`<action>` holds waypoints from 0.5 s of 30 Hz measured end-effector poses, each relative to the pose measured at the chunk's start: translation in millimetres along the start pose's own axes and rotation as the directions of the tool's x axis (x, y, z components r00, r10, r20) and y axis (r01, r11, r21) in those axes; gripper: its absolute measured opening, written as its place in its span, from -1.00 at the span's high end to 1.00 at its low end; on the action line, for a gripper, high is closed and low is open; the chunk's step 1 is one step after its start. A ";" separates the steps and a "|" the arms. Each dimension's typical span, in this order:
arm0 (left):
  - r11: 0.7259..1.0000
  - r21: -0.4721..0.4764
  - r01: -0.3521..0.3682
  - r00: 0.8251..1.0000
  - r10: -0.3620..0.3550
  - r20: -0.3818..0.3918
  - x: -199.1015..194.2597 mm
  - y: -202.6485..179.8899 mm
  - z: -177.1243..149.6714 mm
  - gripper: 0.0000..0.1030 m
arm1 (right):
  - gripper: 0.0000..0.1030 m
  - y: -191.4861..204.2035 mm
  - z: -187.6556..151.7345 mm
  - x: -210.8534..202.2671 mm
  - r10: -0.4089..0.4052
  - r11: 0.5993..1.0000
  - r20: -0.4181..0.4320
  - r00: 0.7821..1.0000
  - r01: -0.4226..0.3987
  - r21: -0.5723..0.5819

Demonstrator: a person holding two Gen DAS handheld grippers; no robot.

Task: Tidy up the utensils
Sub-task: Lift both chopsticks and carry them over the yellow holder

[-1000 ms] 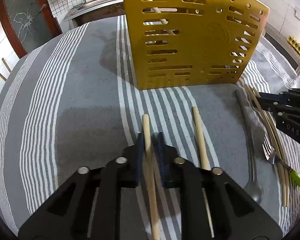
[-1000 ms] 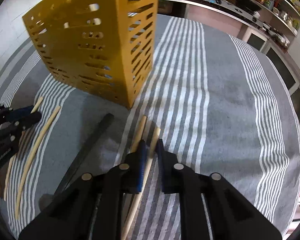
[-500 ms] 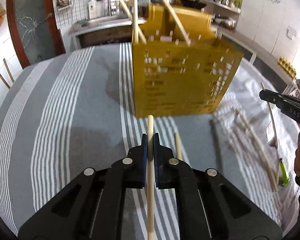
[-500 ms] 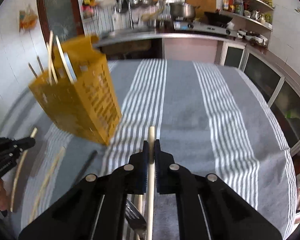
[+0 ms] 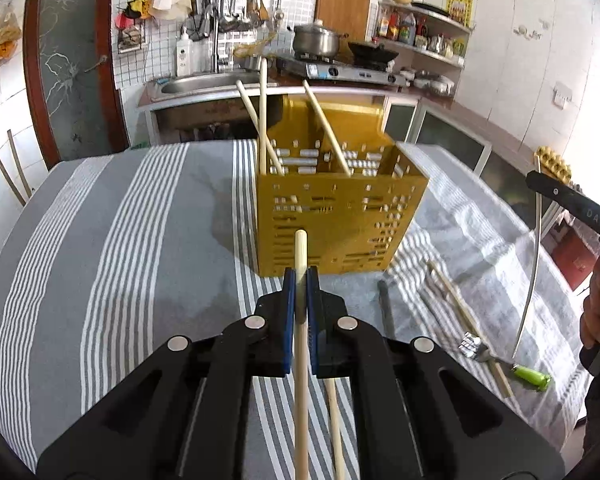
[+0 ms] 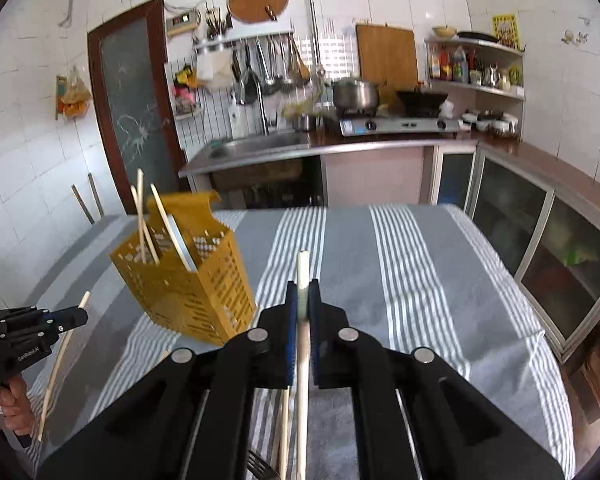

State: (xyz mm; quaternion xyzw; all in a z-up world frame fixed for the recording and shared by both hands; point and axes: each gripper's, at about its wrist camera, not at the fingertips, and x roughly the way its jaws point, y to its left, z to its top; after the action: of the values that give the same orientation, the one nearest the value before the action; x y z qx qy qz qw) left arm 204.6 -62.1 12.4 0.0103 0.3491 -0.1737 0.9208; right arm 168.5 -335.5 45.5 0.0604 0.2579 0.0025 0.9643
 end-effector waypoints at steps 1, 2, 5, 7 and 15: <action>1.000 -0.001 0.002 1.000 -0.002 0.010 -5.0 1.4 1.4 0.92 | 0.89 -0.6 1.9 -4.2 -0.001 1.000 0.010 1.000 0.001 -0.001; 1.000 -0.003 0.002 1.000 -0.002 0.023 -9.6 1.4 2.9 0.92 | 0.89 0.3 5.2 -10.5 0.003 1.000 0.030 1.000 -0.003 -0.001; 1.000 -0.006 -0.002 0.997 0.003 0.071 -28.4 0.9 6.9 0.92 | 0.89 3.6 11.3 -24.8 0.015 1.000 0.065 0.998 -0.015 -0.008; 1.000 -0.011 -0.001 0.995 0.003 0.105 -41.5 1.5 9.7 0.92 | 0.89 7.0 13.6 -34.9 0.024 1.000 0.089 0.996 -0.023 -0.016; 1.000 -0.014 0.016 0.982 -0.013 0.189 -82.6 -0.1 22.3 0.92 | 0.89 21.7 22.8 -66.5 0.063 0.998 0.154 0.986 -0.058 -0.038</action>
State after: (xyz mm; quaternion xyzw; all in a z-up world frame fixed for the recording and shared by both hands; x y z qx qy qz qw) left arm 161.4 -39.5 82.7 -0.0161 0.2617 -0.1777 0.9485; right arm 122.7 -319.0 100.7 0.0524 0.1800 0.0315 0.9818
